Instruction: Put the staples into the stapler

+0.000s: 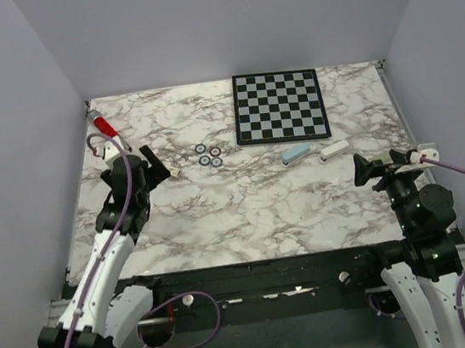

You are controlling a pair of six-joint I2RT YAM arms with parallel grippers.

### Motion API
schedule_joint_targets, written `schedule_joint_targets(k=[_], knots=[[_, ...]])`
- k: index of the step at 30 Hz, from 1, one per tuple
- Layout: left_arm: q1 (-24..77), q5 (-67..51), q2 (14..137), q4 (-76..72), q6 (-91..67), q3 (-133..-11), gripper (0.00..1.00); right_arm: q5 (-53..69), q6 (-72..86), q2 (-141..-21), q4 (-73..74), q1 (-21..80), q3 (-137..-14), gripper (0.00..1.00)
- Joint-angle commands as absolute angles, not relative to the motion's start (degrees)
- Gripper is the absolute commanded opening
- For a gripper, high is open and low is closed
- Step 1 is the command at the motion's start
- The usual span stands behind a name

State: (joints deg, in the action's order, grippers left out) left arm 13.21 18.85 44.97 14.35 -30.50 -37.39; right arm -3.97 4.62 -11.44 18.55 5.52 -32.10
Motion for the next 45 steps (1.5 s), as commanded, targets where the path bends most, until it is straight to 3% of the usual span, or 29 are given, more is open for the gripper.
schedule_joint_targets(k=[1, 7, 14, 24, 34, 41, 45], knots=[[13.27, 21.35, 61.47, 26.95, -39.81, -48.65, 0.99, -3.34, 4.13, -9.32, 18.02, 5.36, -30.67, 1.00], [12.74, 24.78, 83.62, 39.61, -46.48, -64.12, 0.99, -3.08, 3.43, -7.82, 17.75, 5.71, -30.15, 1.00], [11.60, 21.01, 103.24, 43.77, -49.91, -78.12, 0.99, -2.37, 2.99, -7.12, 17.75, 6.24, -29.97, 1.00], [10.90, 19.16, 115.92, 45.09, -54.75, -86.92, 0.95, -2.20, 2.64, -7.29, 17.67, 6.33, -29.71, 1.00], [10.02, 17.93, 117.51, 43.51, -56.07, -84.74, 0.69, -2.90, 2.81, -7.73, 17.40, 6.33, -29.36, 1.00], [9.76, 17.23, 116.20, 42.28, -55.55, -82.09, 0.44, -2.81, 2.72, -7.65, 17.40, 6.68, -29.44, 1.00], [9.84, 16.96, 114.00, 42.36, -54.76, -80.07, 0.39, -3.34, 2.99, -7.12, 17.40, 6.68, -29.53, 1.00]])
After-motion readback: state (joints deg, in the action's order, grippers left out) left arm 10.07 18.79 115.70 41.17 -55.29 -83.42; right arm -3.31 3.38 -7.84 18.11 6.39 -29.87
